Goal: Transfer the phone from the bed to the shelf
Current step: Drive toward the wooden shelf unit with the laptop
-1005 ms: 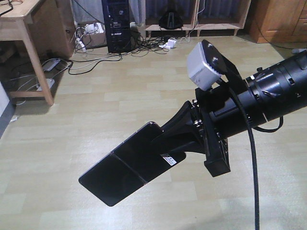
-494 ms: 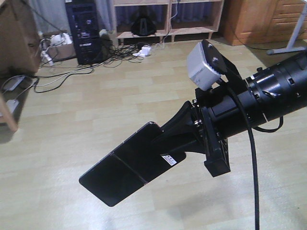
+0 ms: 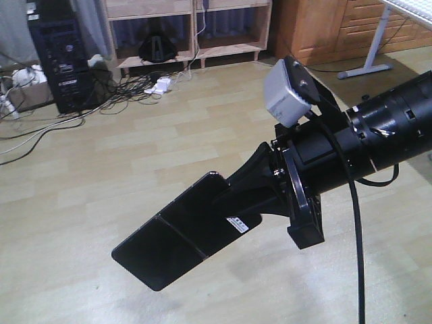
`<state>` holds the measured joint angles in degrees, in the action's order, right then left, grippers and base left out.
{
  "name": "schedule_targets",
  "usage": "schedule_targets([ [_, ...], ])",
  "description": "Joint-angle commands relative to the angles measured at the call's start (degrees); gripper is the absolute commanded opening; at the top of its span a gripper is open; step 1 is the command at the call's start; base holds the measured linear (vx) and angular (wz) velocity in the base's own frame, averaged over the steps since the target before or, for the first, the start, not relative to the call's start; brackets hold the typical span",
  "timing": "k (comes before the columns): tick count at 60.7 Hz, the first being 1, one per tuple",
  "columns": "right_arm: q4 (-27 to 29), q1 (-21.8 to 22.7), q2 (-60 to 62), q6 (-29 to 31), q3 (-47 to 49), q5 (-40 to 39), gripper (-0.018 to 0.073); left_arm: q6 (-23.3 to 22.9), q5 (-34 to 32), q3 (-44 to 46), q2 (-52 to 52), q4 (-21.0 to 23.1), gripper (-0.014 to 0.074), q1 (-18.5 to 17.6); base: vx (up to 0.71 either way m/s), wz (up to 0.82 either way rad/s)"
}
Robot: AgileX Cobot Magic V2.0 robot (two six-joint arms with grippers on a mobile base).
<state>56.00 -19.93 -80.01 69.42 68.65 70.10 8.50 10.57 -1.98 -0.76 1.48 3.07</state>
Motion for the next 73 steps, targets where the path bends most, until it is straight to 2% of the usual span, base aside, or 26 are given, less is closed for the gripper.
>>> schedule_targets([
  [1, 4.5, 0.1, 2.0, 0.0, 1.4, 3.6, -0.0002, -0.3, -4.2, 1.3, -0.8, 0.5, 0.0001, -0.3, 0.41, -0.20],
  [73, 4.5, 0.1, 2.0, 0.0, 1.4, 3.6, -0.0002, -0.3, -4.2, 1.3, -0.8, 0.5, 0.0001, -0.3, 0.42, -0.21],
])
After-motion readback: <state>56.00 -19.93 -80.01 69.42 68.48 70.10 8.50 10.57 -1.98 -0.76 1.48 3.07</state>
